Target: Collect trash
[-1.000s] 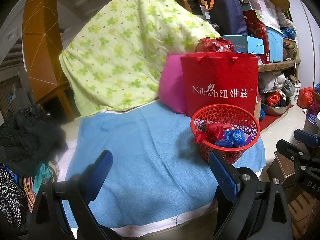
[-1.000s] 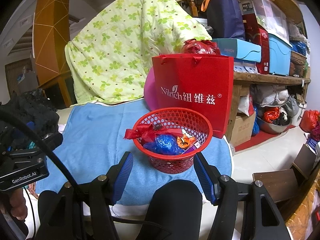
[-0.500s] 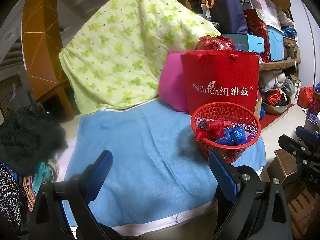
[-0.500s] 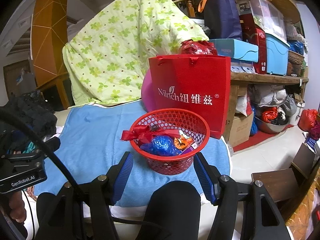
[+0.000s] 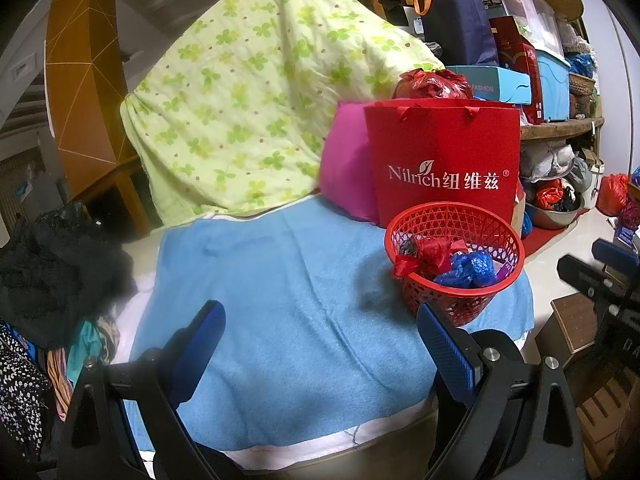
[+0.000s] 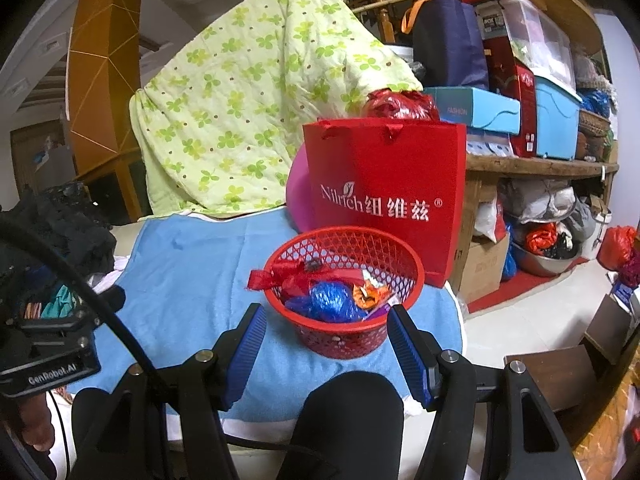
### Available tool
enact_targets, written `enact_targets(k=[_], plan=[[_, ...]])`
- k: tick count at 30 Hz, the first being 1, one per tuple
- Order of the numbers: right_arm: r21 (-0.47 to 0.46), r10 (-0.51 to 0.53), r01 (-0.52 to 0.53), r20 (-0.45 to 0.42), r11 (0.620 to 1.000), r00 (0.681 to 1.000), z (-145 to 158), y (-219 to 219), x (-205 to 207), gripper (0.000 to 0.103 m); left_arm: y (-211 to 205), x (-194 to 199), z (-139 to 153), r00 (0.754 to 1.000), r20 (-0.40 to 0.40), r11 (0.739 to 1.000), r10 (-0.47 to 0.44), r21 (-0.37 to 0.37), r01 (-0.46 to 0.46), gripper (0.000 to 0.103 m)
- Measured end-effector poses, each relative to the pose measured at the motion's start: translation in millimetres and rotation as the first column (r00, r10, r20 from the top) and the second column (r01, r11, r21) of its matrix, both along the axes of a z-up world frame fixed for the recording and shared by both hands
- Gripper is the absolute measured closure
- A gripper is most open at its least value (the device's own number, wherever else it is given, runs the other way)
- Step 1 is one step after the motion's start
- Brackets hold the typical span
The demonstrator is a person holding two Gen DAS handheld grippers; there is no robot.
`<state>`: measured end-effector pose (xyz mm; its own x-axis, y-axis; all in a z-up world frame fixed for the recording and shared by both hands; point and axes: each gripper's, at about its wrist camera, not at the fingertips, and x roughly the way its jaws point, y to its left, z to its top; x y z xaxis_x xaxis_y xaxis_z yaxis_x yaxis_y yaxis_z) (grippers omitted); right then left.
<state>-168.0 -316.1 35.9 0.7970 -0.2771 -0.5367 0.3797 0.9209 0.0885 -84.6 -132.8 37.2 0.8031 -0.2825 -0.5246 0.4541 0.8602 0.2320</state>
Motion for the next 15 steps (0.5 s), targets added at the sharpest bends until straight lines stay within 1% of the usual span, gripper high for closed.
enact_targets(k=[5, 15], plan=[[0.001, -0.002, 0.002, 0.024, 1.000, 1.000, 1.2, -1.9, 1.9, 0.034, 2.2, 2.7, -2.6, 1.000, -0.002, 1.000, 0.024, 0.005, -0.024, 0.007], [0.029, 0.026, -0.027, 0.023, 0.999, 0.999, -11.5, -3.5, 17.6, 0.034, 8.6, 18.1, -9.5, 0.997, -0.018, 0.997, 0.080, 0.016, -0.080, 0.007]])
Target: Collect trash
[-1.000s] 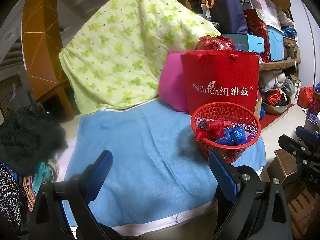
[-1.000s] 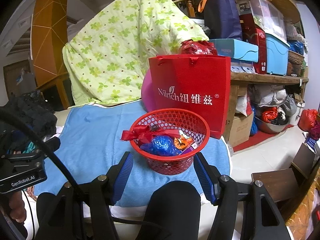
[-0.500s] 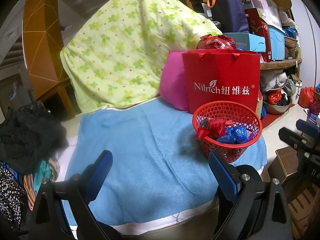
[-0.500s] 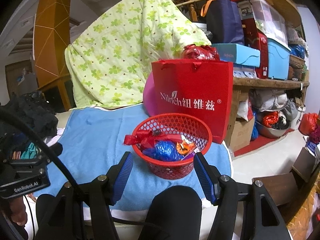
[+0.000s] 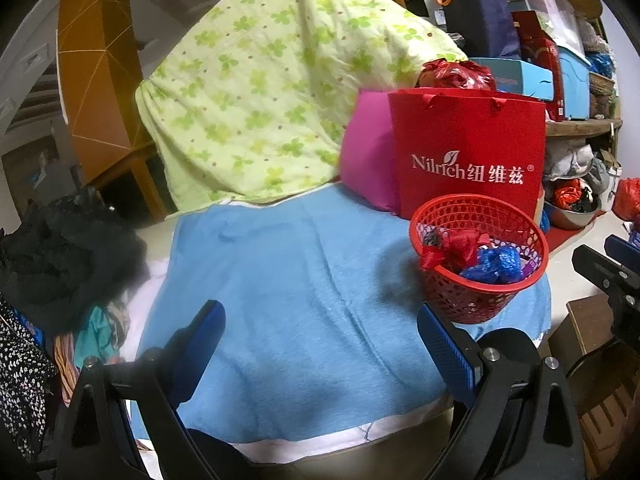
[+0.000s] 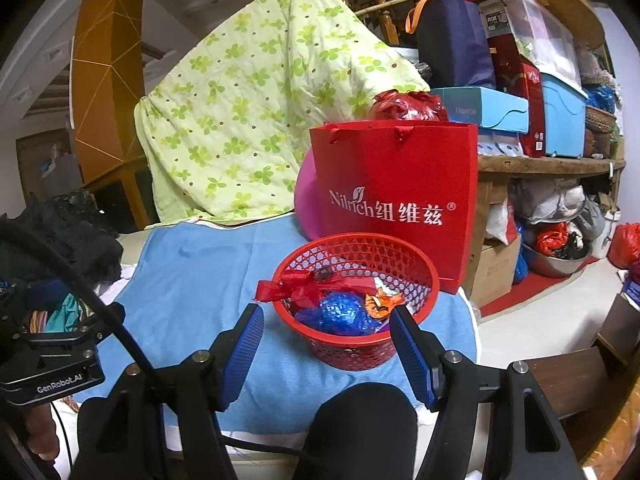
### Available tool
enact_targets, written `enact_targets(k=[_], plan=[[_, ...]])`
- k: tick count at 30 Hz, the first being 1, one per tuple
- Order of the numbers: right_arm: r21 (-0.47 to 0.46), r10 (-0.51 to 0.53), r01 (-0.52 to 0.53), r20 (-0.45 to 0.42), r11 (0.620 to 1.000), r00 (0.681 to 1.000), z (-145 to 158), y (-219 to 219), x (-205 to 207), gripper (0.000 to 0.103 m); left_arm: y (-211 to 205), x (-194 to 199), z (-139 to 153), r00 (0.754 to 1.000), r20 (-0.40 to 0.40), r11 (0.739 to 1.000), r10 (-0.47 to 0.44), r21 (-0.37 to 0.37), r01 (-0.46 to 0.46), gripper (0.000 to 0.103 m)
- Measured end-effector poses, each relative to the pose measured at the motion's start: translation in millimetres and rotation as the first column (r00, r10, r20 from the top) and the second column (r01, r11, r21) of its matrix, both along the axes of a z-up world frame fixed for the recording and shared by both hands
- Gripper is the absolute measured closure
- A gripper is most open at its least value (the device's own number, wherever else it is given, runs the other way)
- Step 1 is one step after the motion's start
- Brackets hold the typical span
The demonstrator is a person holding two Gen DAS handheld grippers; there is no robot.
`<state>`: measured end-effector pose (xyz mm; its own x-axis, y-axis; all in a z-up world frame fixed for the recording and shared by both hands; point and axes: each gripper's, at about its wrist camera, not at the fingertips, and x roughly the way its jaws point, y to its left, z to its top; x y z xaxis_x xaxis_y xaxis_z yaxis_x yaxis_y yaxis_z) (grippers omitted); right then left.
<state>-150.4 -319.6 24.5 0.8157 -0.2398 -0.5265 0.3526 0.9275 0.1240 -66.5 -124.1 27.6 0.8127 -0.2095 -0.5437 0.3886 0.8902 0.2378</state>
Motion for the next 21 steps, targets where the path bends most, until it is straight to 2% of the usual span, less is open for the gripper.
enact_targets(k=[21], plan=[[-0.017, 0.035, -0.035, 0.011, 0.999, 0.999, -9.5, 6.5, -1.4, 0.034, -2.2, -7.8, 12.4, 0.999, 0.042, 1.000, 0.013, 0.016, -0.014, 0.007]])
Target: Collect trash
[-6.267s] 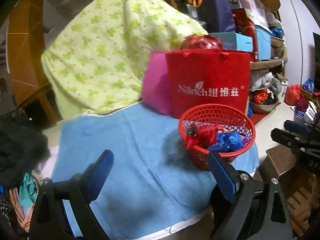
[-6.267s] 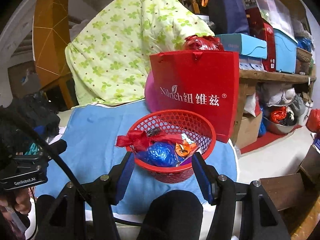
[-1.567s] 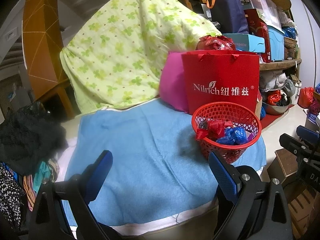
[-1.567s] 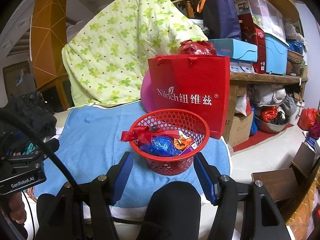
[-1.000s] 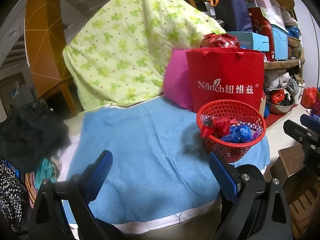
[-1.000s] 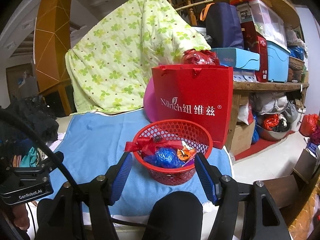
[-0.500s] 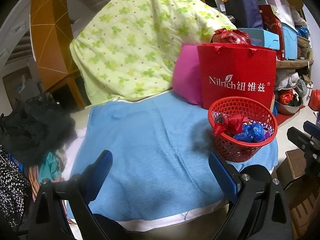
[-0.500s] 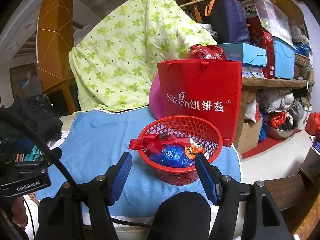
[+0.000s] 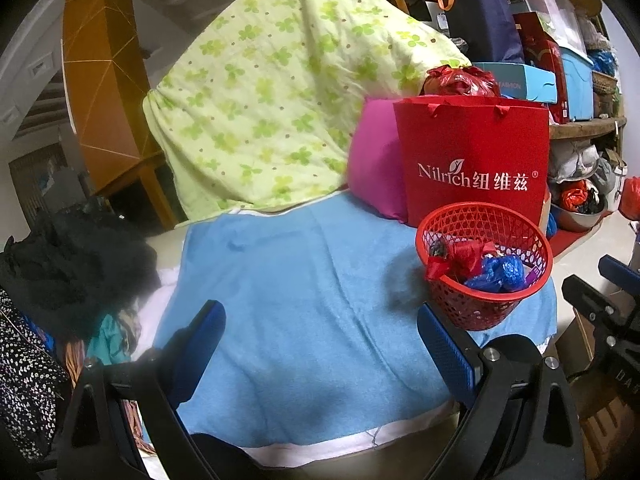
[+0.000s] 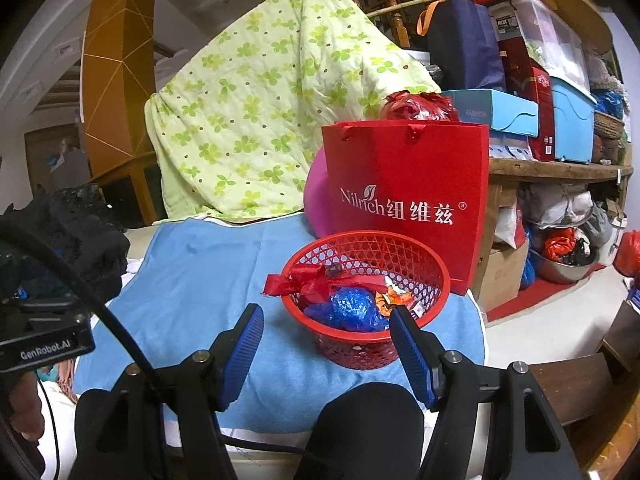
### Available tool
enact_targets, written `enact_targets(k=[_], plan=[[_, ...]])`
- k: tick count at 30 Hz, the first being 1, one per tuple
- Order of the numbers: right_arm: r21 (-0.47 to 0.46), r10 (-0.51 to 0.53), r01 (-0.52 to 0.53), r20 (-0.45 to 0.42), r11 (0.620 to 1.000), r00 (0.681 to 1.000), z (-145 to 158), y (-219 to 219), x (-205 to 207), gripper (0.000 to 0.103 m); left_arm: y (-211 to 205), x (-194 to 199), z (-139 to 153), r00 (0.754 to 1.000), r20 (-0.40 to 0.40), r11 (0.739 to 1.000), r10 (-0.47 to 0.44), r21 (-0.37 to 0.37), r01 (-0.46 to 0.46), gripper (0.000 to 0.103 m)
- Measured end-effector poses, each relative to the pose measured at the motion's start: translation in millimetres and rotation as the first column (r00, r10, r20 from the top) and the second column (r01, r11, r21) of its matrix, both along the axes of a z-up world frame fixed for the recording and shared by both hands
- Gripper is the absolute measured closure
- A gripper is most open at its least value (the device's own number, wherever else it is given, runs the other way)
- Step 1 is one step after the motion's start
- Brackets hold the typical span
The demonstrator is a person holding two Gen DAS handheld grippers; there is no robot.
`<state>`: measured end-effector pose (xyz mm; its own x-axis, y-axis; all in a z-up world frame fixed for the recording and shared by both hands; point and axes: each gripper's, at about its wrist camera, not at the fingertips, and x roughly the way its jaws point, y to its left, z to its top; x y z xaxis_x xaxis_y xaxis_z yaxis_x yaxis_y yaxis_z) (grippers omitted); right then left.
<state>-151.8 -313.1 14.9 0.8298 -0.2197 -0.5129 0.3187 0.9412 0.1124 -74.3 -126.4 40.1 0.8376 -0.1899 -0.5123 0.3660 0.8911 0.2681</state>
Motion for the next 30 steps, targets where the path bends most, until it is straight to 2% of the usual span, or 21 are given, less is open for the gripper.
enact_targets(k=[30], plan=[[-0.004, 0.007, -0.007, -0.007, 1.000, 1.000, -1.9, 0.1, -2.6, 0.034, 1.4, -3.0, 3.9, 1.000, 0.004, 1.000, 0.007, -0.009, -0.007, 0.007]])
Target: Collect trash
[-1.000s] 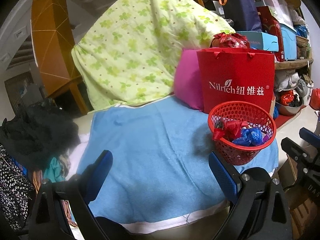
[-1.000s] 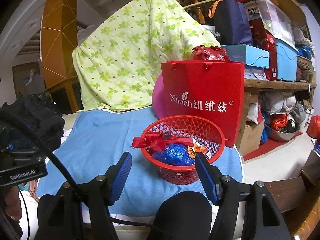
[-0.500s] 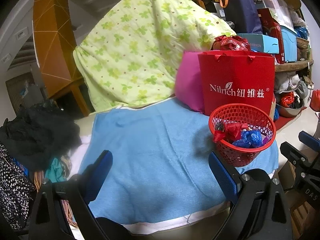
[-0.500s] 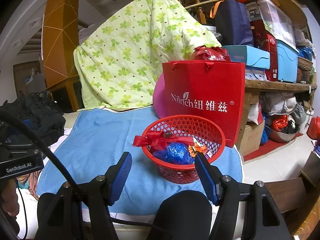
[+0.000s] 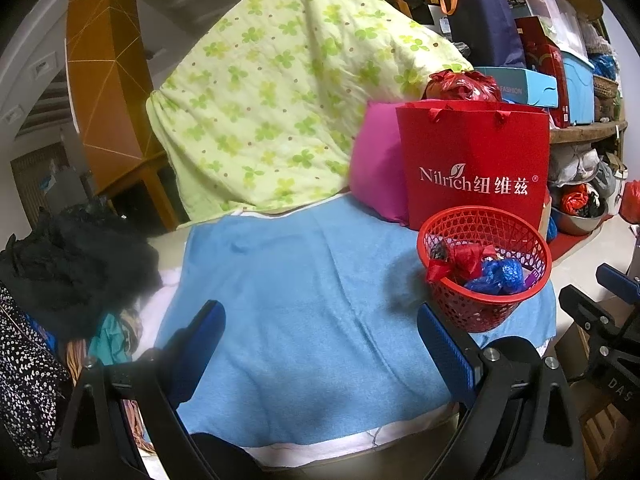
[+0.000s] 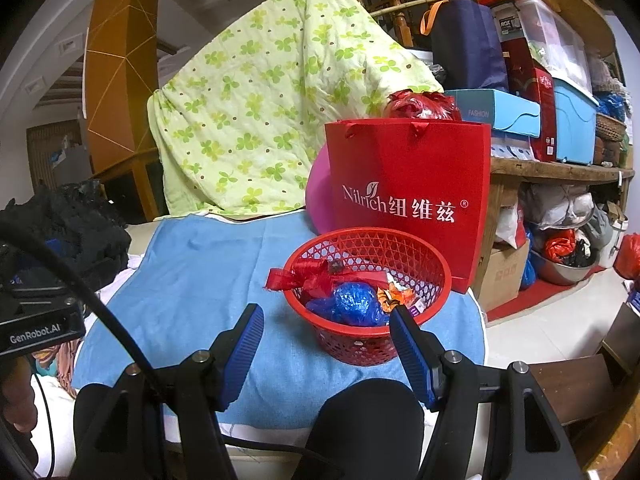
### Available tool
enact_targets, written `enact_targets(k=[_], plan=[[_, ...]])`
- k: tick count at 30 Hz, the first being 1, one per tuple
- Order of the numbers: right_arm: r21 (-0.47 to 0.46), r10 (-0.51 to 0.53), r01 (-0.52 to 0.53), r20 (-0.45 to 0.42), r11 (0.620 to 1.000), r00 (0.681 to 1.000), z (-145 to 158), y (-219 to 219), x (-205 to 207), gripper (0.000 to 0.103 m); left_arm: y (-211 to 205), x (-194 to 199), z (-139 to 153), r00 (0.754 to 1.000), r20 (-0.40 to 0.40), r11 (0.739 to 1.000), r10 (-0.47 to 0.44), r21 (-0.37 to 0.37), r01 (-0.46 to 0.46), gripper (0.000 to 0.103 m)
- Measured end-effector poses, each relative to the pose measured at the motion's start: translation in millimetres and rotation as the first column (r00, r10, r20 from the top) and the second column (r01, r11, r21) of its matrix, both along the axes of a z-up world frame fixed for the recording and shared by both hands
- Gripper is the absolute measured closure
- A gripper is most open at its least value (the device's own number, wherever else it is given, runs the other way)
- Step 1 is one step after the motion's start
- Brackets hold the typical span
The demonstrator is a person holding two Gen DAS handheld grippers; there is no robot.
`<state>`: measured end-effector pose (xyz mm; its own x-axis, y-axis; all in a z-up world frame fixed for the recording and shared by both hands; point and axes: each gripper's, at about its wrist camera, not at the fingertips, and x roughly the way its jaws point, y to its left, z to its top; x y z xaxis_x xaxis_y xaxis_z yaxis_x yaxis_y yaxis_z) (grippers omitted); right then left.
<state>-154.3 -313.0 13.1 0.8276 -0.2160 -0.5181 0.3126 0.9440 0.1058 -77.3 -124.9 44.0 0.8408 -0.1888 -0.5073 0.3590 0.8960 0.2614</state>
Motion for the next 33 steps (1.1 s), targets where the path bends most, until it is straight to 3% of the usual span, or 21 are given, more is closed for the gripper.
enact_targets(k=[33], plan=[[0.005, 0.000, 0.000, -0.019, 1.000, 1.000, -11.1, -3.4, 5.3, 0.034, 0.9, 4.4, -7.9, 1.000, -0.025, 1.000, -0.001, -0.001, 0.001, 0.007]])
